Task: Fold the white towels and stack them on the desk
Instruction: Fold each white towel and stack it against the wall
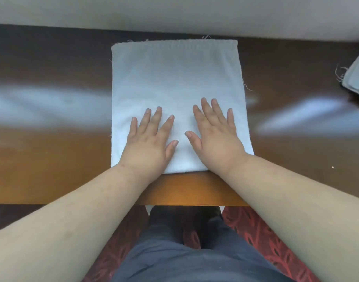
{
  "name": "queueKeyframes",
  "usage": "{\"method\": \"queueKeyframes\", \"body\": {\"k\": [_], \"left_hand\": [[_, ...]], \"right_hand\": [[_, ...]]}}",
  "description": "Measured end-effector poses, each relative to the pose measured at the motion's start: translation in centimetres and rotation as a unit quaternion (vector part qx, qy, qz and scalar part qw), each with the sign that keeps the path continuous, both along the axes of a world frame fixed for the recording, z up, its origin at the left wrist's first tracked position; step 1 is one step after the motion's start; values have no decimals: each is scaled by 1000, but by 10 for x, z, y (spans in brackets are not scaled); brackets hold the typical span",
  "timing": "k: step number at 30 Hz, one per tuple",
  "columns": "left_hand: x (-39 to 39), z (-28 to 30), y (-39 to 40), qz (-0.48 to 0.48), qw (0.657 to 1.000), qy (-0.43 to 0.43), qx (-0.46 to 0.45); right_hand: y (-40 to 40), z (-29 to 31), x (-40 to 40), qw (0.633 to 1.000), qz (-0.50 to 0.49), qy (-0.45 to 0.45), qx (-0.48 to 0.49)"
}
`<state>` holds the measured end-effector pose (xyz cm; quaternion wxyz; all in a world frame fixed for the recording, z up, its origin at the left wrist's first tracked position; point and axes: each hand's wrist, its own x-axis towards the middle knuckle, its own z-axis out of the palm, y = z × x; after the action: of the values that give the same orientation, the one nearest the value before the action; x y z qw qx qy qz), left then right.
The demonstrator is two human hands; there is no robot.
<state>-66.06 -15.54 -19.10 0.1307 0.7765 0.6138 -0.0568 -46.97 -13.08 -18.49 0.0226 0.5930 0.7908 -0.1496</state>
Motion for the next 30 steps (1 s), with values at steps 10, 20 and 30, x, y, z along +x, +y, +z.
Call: {"method": "queueKeyframes", "body": {"k": [10,20,30], "left_hand": [[-48,12,-57,-41,998,5,-38],[-106,28,-72,-15,999,-38,36],[-105,34,-103,-31,991,-85,95]], "right_hand": [[-68,-6,84,997,23,-55,-46],[-85,8,129,998,10,24,58],[-120,32,135,996,46,54,55]]}}
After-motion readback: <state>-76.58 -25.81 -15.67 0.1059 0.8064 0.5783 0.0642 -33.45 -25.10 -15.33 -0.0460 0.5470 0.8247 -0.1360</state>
